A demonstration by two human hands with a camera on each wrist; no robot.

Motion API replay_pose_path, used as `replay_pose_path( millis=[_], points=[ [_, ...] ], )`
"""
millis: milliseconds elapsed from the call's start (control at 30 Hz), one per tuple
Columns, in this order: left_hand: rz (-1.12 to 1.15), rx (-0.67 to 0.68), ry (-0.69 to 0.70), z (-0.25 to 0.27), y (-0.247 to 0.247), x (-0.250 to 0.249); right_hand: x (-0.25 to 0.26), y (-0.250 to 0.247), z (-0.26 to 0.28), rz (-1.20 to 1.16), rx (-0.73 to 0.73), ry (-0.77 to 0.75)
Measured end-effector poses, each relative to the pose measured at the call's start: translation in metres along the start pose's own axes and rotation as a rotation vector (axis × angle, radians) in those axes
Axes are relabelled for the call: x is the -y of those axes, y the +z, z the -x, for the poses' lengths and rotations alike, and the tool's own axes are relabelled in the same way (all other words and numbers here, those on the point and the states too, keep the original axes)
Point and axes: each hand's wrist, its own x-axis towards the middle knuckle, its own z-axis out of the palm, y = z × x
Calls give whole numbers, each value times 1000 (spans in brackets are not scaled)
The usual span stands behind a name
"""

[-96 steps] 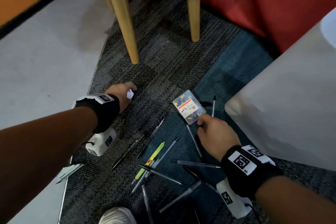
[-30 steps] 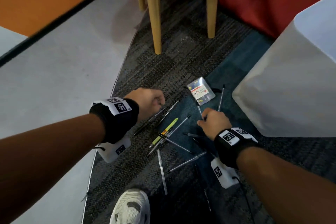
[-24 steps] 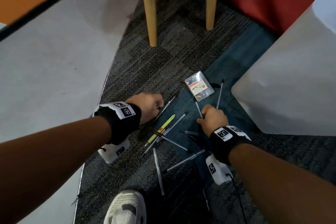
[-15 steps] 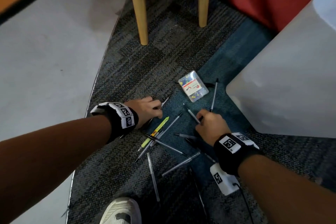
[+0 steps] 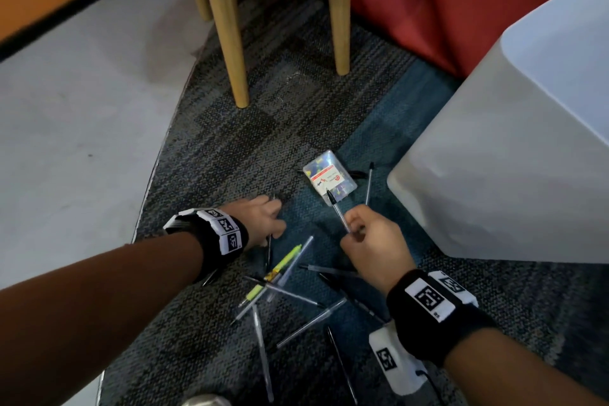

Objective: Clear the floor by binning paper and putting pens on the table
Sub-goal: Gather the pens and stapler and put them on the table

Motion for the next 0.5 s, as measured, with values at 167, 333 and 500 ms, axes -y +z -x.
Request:
replay_pose_path(
  millis=[167, 333, 500],
  points=[
    [5, -25, -18, 12, -21, -3, 28, -19, -8, -64, -48, -71],
    [296, -44, -132, 37, -75, 1, 72, -55, -8, -182, -84, -156],
    [690, -405, -207, 94, -160, 7, 134, -107, -9, -270, -185, -248]
  ],
)
